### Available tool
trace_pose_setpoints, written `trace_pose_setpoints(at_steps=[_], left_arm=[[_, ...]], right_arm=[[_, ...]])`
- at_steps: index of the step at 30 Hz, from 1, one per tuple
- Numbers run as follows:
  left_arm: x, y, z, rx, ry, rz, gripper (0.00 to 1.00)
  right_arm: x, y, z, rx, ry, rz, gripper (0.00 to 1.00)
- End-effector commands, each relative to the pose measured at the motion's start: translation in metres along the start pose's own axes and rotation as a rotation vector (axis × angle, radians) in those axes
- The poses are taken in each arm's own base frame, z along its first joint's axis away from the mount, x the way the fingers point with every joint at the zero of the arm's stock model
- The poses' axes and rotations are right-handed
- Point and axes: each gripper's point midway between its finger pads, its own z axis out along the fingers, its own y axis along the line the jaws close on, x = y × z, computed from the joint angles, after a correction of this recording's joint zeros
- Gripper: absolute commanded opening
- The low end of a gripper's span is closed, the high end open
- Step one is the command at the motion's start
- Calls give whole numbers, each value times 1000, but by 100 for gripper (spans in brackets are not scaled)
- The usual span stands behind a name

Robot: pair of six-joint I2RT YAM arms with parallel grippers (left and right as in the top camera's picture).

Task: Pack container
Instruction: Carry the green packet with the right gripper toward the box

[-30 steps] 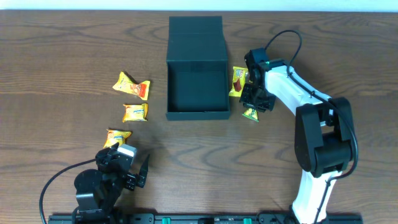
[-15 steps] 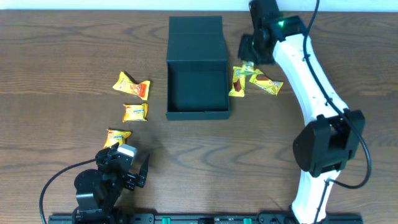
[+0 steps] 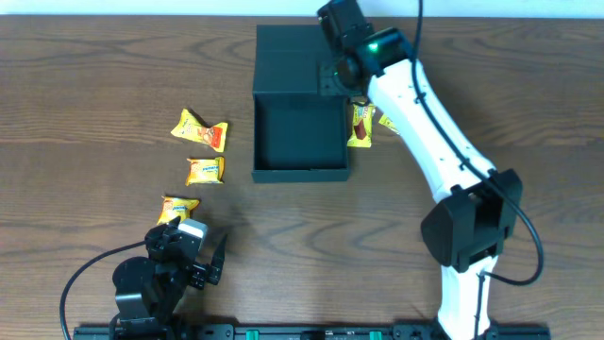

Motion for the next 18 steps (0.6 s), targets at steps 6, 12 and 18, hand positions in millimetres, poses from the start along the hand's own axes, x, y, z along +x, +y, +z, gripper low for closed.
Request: trace_pose_setpoints(at_steps=[6, 12, 18], left_arm=[[3, 0, 2, 1, 2, -3, 95], [3, 0, 2, 1, 2, -3, 95], [3, 0, 2, 1, 2, -3, 95]], right_arm=[[-34, -80, 41, 78, -30, -97, 70], [-45, -109, 86, 194, -51, -194, 74], [-27, -116, 128, 205, 16, -214, 73]])
